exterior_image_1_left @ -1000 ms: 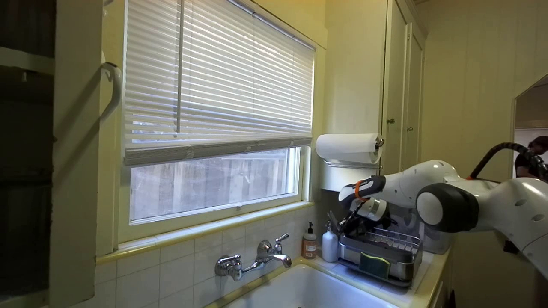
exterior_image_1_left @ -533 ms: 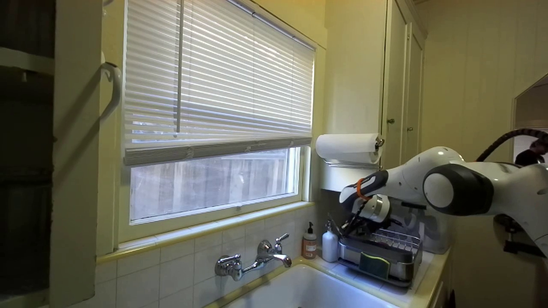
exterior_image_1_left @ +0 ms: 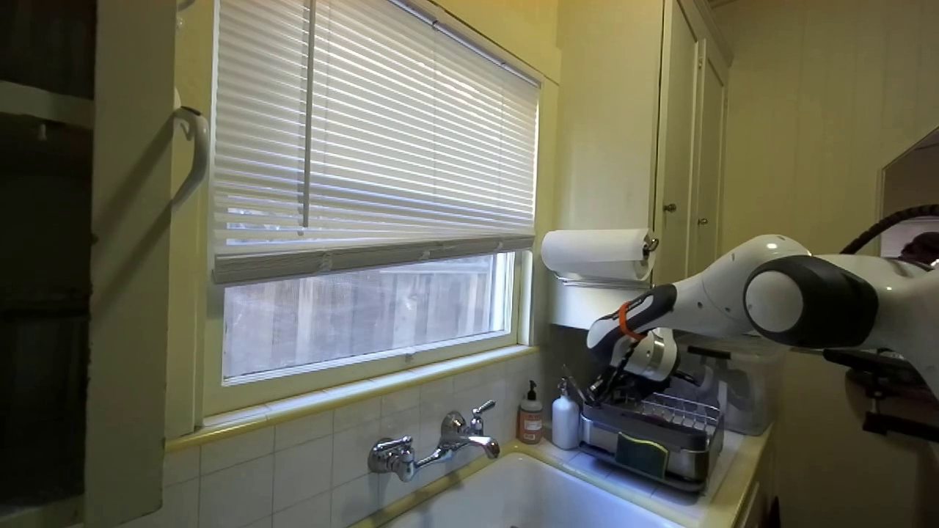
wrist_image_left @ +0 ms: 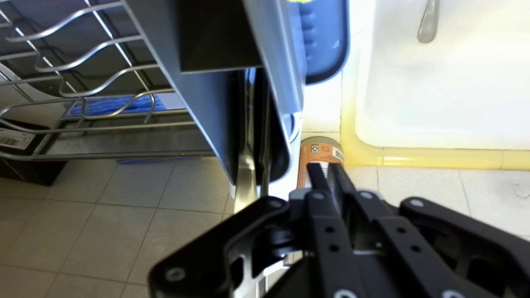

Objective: Put the knife inside the sink

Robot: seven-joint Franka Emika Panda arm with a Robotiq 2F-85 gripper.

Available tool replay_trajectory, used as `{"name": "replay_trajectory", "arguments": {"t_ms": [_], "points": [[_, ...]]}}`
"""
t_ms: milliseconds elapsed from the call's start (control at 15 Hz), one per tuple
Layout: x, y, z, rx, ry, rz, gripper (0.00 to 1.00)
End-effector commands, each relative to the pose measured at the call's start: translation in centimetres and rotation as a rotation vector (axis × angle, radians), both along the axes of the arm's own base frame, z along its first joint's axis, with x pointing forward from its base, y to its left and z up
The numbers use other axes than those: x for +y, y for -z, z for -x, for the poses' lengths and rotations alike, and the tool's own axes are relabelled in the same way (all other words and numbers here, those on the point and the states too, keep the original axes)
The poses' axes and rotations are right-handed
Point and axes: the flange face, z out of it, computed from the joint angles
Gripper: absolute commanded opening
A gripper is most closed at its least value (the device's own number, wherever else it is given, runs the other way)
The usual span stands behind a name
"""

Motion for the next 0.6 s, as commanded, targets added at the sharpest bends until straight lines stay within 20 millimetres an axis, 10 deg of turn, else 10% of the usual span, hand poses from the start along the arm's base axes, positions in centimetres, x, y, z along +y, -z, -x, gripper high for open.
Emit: {"name": "replay_trajectory", "arguments": {"t_ms": [0, 533], "points": [[0.4, -1.2, 2.8, 0.016, -0.008, 0.011, 0.42], [-6.1, -2.7, 3.1, -0.064, -0.054, 0.010, 1.00]]}}
